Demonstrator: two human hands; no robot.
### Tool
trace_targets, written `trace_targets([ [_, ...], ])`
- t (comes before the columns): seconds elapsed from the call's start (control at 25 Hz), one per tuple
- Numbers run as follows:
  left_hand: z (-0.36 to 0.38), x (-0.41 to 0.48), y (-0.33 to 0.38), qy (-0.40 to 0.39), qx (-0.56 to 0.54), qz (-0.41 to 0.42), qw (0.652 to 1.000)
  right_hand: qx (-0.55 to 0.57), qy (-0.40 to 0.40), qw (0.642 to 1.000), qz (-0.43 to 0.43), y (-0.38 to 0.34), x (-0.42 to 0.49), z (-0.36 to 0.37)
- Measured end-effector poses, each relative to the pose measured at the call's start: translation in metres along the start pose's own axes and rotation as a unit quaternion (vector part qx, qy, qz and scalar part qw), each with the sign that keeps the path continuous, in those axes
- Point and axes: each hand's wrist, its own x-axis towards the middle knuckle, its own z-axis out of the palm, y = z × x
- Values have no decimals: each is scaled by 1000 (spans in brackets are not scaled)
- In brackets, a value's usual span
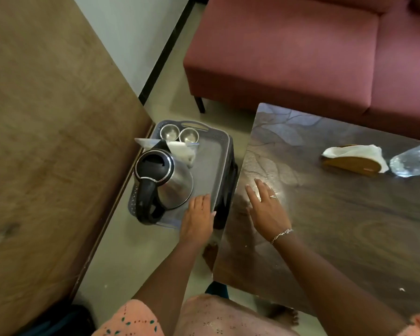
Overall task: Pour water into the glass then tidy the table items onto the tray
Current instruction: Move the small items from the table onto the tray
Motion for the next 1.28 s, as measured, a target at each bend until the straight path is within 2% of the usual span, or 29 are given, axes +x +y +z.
trace_targets([
  [0.12,-13,-14,31,-15,46,12,999,-10,8,1000,14,26,-31,-20],
  [0.44,-16,-62,144,-7,65,37,997,-15,40,998,39,107,-127,-64],
  [0.84,2,-104,330,1,109,180,978,-55,94,985,134,235,-271,-111],
  [1.08,3,-99,385,-19,125,238,963,-53,117,974,186,282,-300,-122],
  [1.28,4,-76,417,-42,113,251,960,-56,111,970,211,317,-301,-130],
])
